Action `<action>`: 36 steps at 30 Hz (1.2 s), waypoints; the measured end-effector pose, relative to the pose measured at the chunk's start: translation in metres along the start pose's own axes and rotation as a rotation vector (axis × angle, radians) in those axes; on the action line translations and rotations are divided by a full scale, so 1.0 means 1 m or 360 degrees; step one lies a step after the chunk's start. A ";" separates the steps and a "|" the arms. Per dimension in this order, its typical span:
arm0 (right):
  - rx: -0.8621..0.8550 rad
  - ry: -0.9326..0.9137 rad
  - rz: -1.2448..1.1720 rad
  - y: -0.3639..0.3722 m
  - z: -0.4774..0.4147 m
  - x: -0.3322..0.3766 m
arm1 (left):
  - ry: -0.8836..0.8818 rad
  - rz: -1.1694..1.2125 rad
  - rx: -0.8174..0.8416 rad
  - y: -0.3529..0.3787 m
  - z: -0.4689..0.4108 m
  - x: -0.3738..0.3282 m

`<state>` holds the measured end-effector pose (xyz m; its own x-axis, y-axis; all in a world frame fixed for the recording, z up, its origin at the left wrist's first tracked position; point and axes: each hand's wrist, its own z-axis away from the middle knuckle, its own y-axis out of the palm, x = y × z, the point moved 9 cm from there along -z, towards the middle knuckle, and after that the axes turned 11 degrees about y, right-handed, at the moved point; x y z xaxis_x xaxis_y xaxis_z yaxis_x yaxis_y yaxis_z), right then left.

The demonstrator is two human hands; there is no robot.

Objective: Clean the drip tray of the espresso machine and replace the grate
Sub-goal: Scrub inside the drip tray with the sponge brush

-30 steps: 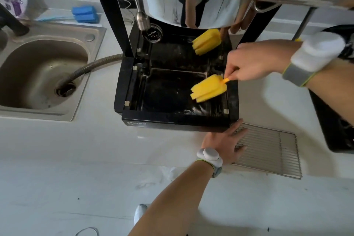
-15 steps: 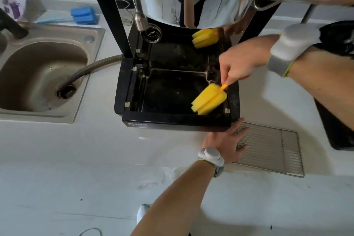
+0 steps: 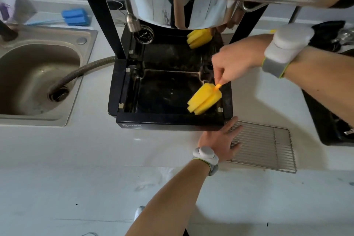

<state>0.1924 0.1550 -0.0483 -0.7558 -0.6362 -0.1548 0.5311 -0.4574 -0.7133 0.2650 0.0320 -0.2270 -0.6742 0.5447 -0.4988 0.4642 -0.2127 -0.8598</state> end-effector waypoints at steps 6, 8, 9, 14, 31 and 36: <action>0.0063 -0.0030 0.0006 0.011 0.002 0.033 | -0.0005 0.0000 0.0022 0.004 0.000 0.001; 0.0137 0.0100 0.0167 0.012 0.009 0.020 | -0.0009 0.0021 0.0025 0.004 -0.001 0.002; 0.0122 0.0139 0.0234 0.007 0.013 0.015 | -0.0012 0.0026 0.0022 0.004 0.000 0.002; -0.0507 0.0150 0.0149 -0.040 0.025 0.013 | 0.0022 -0.0031 -0.0011 0.001 -0.001 0.000; -0.0692 0.0347 0.0298 -0.022 0.045 0.041 | -0.0004 0.0005 0.0031 0.005 -0.002 0.002; -0.0475 0.0305 0.0429 0.002 0.053 0.047 | -0.0008 0.0018 0.0015 0.004 -0.001 0.002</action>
<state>0.1787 0.0910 -0.0210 -0.6776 -0.5687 -0.4664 0.6066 -0.0736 -0.7916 0.2656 0.0331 -0.2310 -0.6719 0.5378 -0.5091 0.4665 -0.2266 -0.8550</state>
